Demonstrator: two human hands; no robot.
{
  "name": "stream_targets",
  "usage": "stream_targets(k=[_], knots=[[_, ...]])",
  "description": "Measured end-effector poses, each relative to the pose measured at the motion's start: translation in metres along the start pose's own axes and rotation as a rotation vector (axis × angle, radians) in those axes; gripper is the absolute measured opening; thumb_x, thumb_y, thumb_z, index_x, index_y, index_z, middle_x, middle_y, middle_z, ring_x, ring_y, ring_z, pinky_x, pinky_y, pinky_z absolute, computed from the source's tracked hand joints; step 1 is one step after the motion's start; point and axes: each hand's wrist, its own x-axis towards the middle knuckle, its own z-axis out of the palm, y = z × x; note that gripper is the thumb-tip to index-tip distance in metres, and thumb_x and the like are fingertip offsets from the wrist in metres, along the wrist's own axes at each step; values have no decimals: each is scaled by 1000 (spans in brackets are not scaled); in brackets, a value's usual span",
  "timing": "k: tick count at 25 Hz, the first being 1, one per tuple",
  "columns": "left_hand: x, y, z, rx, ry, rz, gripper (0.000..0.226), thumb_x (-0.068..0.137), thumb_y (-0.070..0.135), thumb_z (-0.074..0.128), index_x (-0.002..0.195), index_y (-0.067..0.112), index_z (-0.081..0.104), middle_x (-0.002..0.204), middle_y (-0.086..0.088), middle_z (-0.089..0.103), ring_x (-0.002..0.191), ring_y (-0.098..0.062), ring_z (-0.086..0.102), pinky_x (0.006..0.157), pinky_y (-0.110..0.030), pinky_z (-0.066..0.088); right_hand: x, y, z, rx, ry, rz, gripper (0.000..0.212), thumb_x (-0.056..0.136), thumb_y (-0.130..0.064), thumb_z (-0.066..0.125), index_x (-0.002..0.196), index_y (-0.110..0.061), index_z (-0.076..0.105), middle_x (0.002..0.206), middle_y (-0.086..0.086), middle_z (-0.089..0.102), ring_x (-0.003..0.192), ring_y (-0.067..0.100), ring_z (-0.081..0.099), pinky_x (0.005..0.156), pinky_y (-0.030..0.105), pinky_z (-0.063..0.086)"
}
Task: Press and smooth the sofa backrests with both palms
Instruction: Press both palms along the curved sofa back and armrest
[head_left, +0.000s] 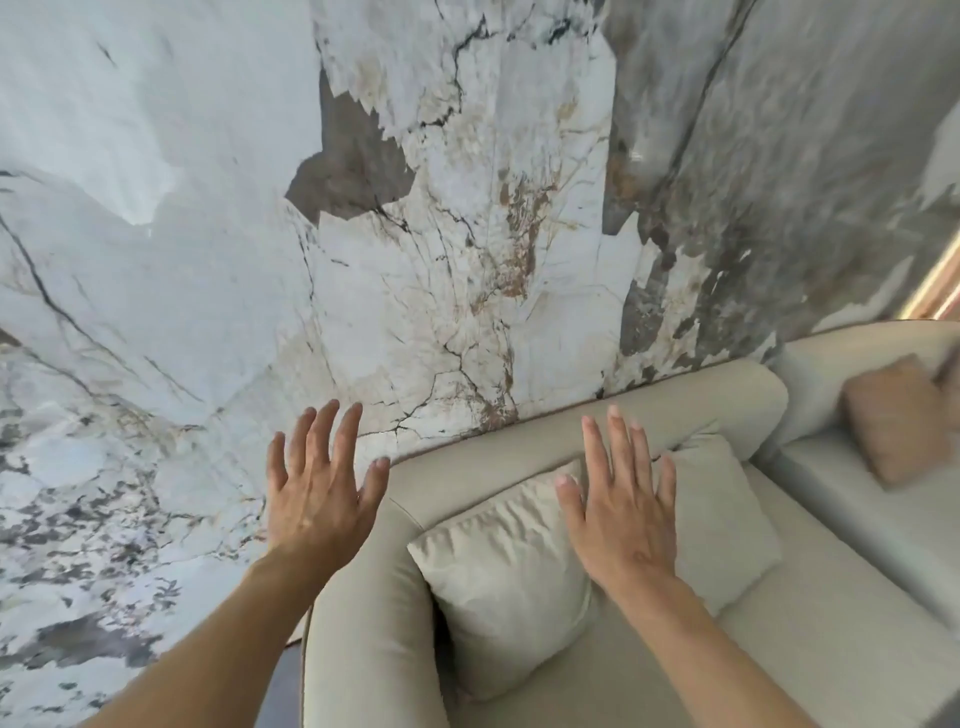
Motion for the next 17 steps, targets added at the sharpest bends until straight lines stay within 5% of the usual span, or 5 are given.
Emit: stream_targets(k=[6, 12, 17], knots=[[40, -26, 32, -63, -104, 235, 68, 90, 53, 26, 146, 16, 34, 150, -12, 38, 142, -32, 26, 117, -53, 12, -14, -40, -13, -126, 65, 195, 67, 92, -51, 25, 151, -19, 23, 161, 8, 17, 147, 27, 14, 116, 56, 14], [33, -8, 32, -130, -164, 396, 65, 91, 51, 28, 145, 16, 35, 150, -13, 39, 141, -32, 27, 116, -56, 15, -43, -38, -31, -175, 77, 337, 67, 94, -55, 17, 153, -26, 7, 163, -1, 0, 149, 20, -4, 119, 50, -1], [7, -9, -1, -81, -150, 494, 64, 93, 52, 27, 146, 17, 35, 152, -9, 37, 142, -30, 27, 116, -54, 16, -83, -53, -38, -95, 179, 393, 67, 94, -55, 19, 152, -24, 14, 162, 3, 13, 148, 24, 8, 116, 55, 11]])
